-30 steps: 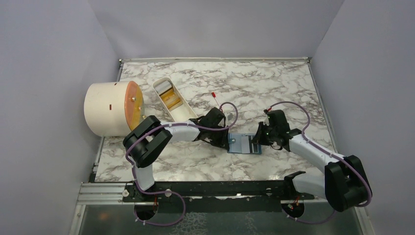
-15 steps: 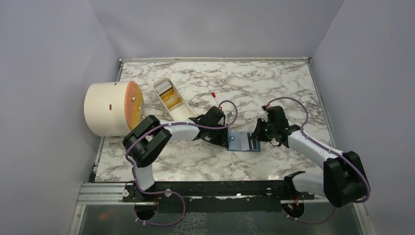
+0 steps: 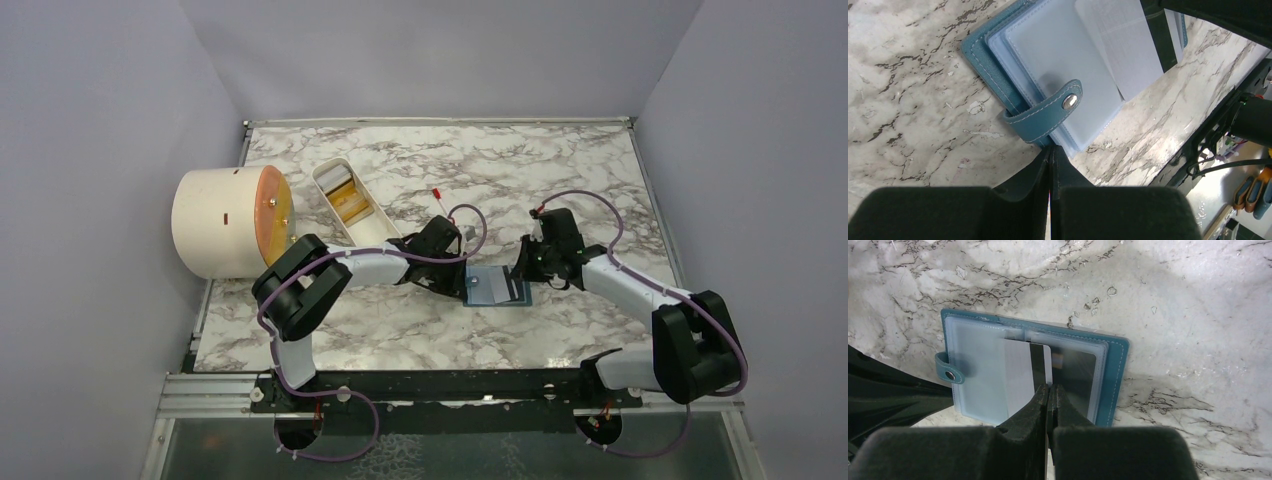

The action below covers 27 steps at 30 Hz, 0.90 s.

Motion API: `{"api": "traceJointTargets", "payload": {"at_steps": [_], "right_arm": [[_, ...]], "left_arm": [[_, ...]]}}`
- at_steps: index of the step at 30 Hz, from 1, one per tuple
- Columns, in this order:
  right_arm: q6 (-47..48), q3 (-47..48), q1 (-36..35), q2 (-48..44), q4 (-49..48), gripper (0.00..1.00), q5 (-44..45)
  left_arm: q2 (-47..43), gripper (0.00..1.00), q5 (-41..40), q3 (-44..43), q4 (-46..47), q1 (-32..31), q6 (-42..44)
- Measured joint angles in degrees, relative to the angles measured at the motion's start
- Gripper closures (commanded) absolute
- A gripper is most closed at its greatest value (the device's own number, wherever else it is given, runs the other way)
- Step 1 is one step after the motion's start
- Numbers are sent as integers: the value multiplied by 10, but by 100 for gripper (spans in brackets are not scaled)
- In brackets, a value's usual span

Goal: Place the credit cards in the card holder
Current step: Insert the credit card into the card holder.

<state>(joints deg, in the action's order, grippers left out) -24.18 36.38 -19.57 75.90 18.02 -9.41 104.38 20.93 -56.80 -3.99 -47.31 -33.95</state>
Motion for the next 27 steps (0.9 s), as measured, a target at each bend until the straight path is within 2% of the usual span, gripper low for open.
{"api": "traceJointTargets", "payload": {"at_steps": [7,27], "right_arm": [[-2,1,0,1,-5,99,2],[-101,-61,0,1,-109,99,-43]], "left_arm": [[2,93,0,-5,-8,0,1],[2,93,11,4,10,3,-15]]}}
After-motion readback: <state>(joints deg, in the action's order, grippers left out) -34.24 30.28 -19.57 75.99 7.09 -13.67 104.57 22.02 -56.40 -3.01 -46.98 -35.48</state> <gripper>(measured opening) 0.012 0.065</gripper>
